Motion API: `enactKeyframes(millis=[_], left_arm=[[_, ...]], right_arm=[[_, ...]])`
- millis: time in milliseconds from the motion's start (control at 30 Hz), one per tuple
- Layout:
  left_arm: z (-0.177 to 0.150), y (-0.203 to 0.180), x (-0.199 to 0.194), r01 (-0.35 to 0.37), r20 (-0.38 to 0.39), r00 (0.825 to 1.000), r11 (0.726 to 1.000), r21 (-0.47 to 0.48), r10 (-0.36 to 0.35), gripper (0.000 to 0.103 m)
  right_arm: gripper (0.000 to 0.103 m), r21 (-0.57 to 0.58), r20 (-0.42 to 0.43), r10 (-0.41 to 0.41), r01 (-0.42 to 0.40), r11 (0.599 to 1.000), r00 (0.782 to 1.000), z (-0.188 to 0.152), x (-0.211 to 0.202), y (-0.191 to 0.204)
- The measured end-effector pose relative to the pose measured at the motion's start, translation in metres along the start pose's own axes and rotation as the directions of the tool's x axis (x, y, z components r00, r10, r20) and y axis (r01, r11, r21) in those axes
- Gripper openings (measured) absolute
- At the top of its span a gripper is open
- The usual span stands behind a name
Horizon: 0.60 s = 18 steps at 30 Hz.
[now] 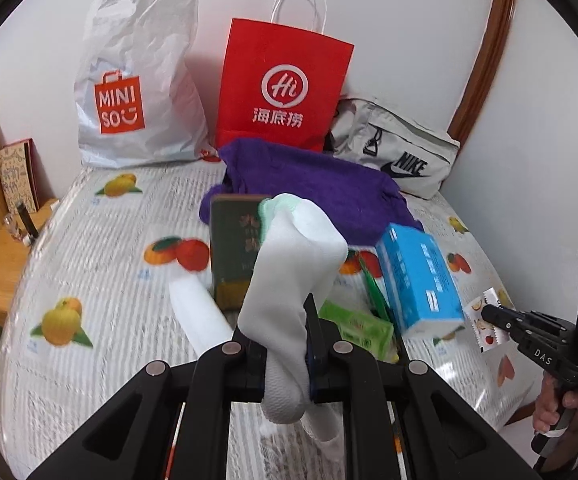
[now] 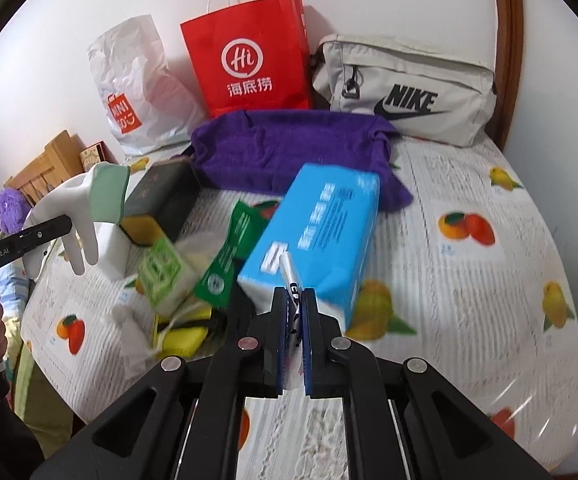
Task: Organize soft objects
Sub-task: 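Carry sock and sachet onto the purple towel and open both tools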
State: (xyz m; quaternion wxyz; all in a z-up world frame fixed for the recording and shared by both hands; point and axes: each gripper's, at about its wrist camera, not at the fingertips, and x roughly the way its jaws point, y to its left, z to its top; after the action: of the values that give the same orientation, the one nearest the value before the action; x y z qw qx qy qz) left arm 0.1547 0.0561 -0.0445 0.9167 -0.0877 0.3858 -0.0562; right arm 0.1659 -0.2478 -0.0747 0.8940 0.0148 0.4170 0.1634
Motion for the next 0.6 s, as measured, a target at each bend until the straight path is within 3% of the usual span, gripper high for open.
enactKeyframes(millis=[200, 600], left_arm=[[0.040, 0.002, 0.014, -0.043, -0.001, 0.999, 0.999, 0.013, 0.043, 0.013], [0.106, 0.014, 0.065, -0.037, -0.035, 0.999, 0.999, 0.007, 0.037, 0.013]], right_arm=[[0.007, -0.015, 0.015, 0.015, -0.015, 1.000, 1.000, 0.040, 0.007, -0.003], [0.007, -0.029, 0.050, 0.010, -0.009, 1.000, 0.999, 0.120, 0.046, -0.015]])
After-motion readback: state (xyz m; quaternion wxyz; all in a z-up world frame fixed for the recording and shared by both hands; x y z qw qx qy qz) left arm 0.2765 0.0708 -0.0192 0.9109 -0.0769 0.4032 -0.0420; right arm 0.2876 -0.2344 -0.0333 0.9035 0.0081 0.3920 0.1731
